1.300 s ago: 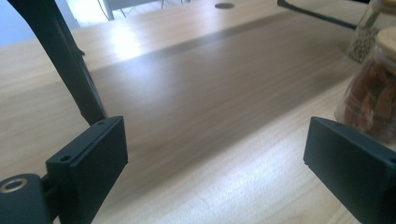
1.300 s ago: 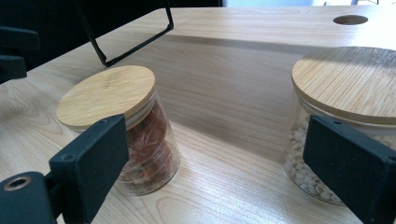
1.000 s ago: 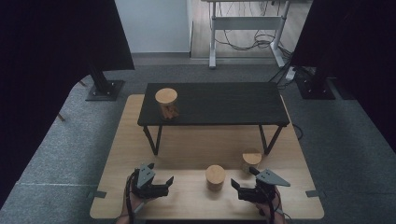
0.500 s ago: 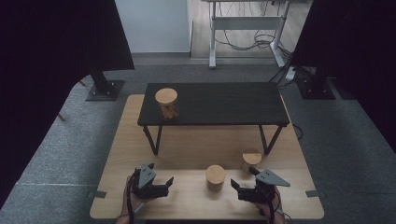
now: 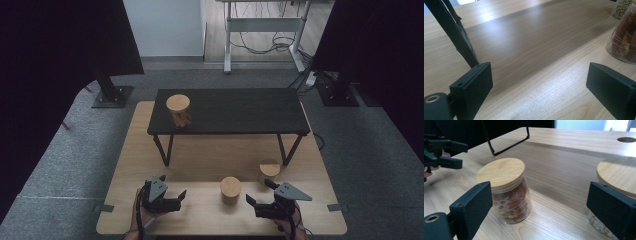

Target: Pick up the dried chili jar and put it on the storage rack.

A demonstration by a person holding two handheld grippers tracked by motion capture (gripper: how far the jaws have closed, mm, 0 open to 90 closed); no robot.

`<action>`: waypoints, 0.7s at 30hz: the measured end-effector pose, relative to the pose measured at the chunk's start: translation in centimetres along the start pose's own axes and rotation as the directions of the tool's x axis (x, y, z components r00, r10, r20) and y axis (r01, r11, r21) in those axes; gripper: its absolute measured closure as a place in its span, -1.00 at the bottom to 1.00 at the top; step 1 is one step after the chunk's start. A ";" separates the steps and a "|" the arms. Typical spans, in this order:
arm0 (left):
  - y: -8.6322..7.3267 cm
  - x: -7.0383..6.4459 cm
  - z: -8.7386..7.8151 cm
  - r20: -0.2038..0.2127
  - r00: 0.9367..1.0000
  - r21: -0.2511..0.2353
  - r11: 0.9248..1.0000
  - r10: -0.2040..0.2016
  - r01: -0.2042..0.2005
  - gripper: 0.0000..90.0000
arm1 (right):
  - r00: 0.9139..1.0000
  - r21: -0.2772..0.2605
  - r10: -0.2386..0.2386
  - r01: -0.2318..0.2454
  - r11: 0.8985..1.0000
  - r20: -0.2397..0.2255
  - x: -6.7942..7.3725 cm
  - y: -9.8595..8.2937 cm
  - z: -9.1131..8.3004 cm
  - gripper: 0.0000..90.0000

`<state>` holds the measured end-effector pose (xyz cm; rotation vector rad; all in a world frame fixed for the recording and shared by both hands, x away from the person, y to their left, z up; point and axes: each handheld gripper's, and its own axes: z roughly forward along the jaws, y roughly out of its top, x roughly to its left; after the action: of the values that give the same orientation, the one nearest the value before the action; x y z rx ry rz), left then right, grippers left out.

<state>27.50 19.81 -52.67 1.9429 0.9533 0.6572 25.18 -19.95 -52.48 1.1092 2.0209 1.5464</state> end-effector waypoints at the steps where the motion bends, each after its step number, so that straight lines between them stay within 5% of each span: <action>1: 0.0 0.0 0.0 -0.001 1.000 0.000 1.000 -0.003 0.003 -0.85 | 1.000 0.002 -0.004 0.004 1.000 -0.005 0.1 0.0 0.0 -0.88; 21: -0.3 -0.1 0.5 0.002 1.000 0.023 1.000 0.011 -0.011 -0.85 | 0.996 0.072 -0.065 0.069 0.995 -0.060 1.5 -0.9 1.8 -0.90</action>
<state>27.74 19.61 -53.20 1.9705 0.9530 0.6529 25.14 -17.70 -53.67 1.0239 2.1466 1.4976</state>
